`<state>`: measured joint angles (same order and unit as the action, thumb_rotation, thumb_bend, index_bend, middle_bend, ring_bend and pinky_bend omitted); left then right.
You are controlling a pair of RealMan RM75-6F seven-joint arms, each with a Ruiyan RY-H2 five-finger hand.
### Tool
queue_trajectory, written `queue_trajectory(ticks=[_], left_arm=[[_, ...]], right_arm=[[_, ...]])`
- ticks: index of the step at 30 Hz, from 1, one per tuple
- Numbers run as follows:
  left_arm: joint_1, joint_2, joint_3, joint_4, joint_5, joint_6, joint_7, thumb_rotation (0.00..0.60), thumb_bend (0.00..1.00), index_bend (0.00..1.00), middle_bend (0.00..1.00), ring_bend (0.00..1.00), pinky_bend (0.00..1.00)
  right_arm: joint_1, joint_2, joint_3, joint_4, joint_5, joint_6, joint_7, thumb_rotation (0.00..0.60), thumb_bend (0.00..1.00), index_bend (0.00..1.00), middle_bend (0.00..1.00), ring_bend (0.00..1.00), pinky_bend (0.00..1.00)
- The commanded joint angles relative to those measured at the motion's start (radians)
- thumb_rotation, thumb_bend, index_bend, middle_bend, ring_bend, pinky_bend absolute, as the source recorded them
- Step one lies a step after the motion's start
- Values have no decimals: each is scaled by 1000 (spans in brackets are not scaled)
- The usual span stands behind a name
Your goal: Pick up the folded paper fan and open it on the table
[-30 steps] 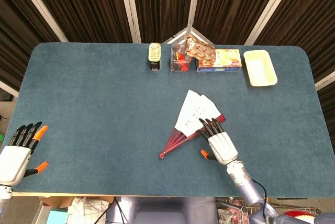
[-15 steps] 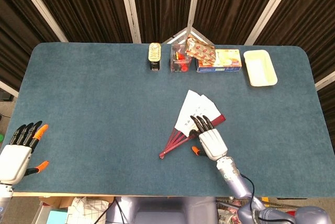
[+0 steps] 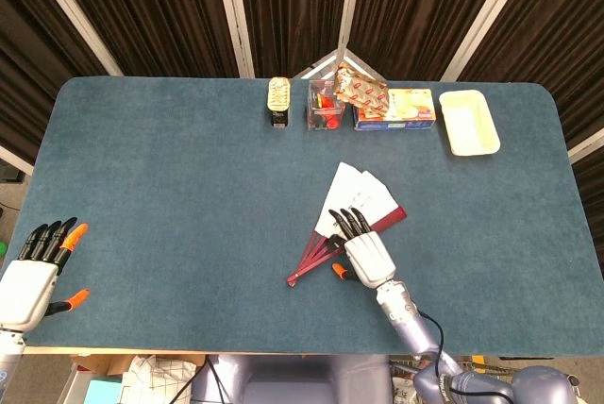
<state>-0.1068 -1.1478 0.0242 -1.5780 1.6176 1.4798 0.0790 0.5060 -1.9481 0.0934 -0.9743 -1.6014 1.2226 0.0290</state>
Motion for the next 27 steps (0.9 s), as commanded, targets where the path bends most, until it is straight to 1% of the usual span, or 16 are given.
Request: queue_trajectory(ticks=[1,10,13,15,18,23,27], left_arm=[[-1,0,-1,0,-1,-1,0,600,0,0,0,0,0],[-2,0,-1,-2,-7,-6,-2,600,0,0,0,0,0],[-2,0,-1,-3,-7,-7,0,600,0,0,0,0,0],[-2,0,0,-3,-8,-7,0,600,0,0,0,0,0],[-3,1,0,-5,-8,-7,1,600,0,0,0,0,0],[-2,1,1,-7,-8,-8,1,600,0,0,0,0,0],[-2,2,1,-8,-8,-7,2,600,0,0,0,0,0]], right_arm=[[3,-8,-3,8,3,-1,0,600,273,486,99,0,0],[6,-31,-16,35,13,-2,4,600,276,521,115,0,0],[7,-34,-18,35,15,-3,8,600,336,557,128,0,0],[7,-34,-20,31,15,-1,10,600,395,584,137,0,0],[8,-29,-23,20,13,4,8,600,439,612,147,0,0],[12,0,-19,-25,12,13,-2,600,485,639,157,0,0],[22,44,-2,-90,13,19,-21,600,497,651,159,0,0]])
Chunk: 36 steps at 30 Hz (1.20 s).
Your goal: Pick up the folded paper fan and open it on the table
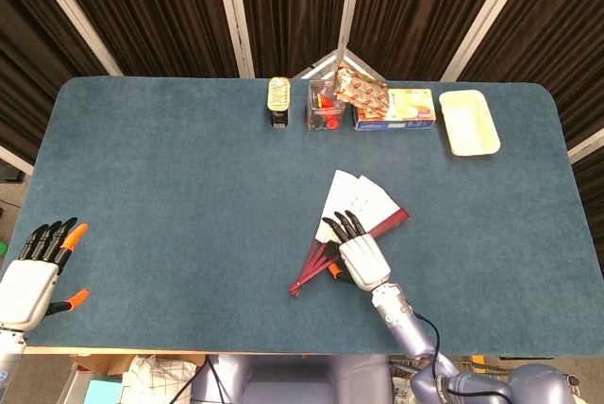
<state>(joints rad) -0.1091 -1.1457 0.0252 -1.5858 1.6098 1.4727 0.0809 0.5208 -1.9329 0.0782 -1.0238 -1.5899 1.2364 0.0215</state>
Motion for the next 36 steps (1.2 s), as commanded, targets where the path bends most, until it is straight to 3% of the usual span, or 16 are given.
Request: queue_trajectory(ticks=[1,10,19,24,36], left_arm=[[0,0,0,0,1,1,1,600,0,0,0,0,0],[1,2,1,-6,2,3,6,600,0,0,0,0,0],[-21,12,-20,-46,-8,-13,4,600,4,0,0,0,0],[-80,13,-71,-83,-15,-53,37,600,50,39,0,0,0],[-282,-59,-232,-148,-173,-251,195,600,221,141,0,0,1]], right_arm=[[12,44,25,-66,5,9,-19,600,497,653,160,0,0],[35,157,138,-303,95,-11,-109,600,497,666,166,0,0],[66,244,279,-562,258,-52,-248,600,497,676,167,0,0],[93,280,315,-646,300,-70,-336,600,496,686,168,0,0],[145,310,369,-757,427,-74,-472,600,496,695,174,0,0]])
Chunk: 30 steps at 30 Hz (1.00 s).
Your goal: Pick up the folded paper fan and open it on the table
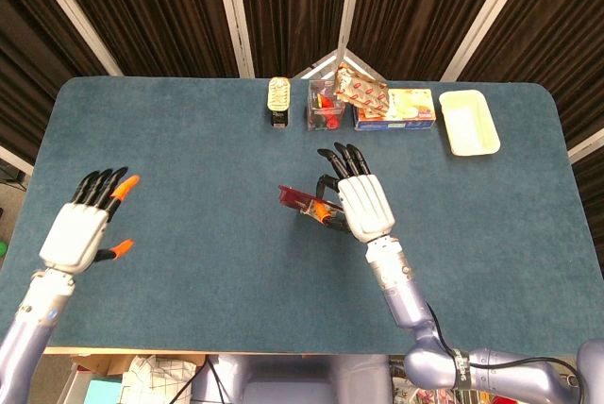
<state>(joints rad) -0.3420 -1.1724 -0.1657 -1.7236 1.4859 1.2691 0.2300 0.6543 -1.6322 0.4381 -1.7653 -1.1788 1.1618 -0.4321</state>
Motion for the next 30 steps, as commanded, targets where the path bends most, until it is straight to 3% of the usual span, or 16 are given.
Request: queue_trajectory(ticks=[1,13,22,30], left_arm=[[-62,-40,-49,-12,-64,-59,58,600,233,152,0,0,1],[-199,-196,-108,1,-236,-163,199,600,323,282,53,0,12],[-301,-324,-156,15,-353,-191,276,600,365,306,65,0,47],[-376,-392,-178,27,-396,-197,333,600,374,341,78,0,47]], right_arm=[[14,12,11,-21,22,1,-23,600,497,696,175,0,0],[46,46,34,-70,72,15,-50,600,497,706,183,0,0],[69,77,42,-128,106,22,-67,600,497,716,184,0,0],[86,98,44,-173,133,31,-83,600,496,723,186,0,0]])
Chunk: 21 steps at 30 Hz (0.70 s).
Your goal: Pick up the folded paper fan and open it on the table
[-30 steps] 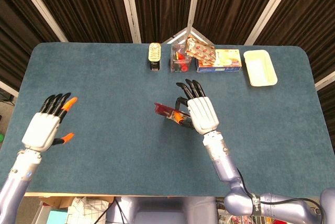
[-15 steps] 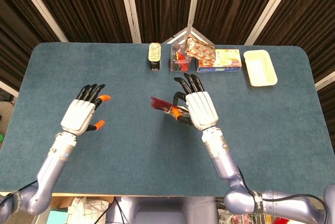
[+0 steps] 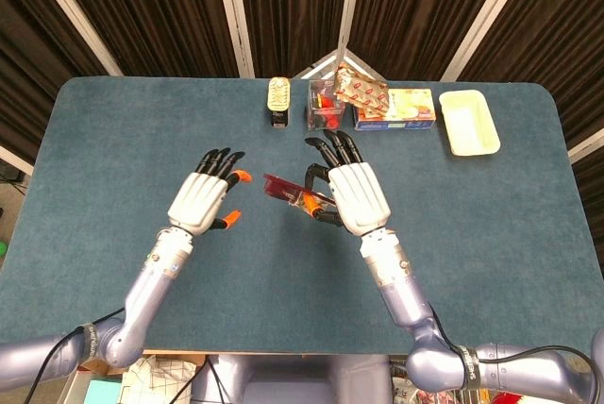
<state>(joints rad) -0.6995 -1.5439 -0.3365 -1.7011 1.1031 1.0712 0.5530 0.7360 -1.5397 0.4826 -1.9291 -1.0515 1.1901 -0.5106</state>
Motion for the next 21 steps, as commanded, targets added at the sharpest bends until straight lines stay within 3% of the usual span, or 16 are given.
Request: queue_trajectory(ticks=[1,21], left_arm=[[-28,-33,-9,5,-24,1,14,600,380,345,79,0,47],[-117,-150,-22,15,-141,34,67,600,493,359,79,0,47]], right_arm=[[6,10,0,-17,8,5,-5,600,496,723,186,0,0],[37,52,-6,-97,56,24,-10,600,497,733,186,0,0]])
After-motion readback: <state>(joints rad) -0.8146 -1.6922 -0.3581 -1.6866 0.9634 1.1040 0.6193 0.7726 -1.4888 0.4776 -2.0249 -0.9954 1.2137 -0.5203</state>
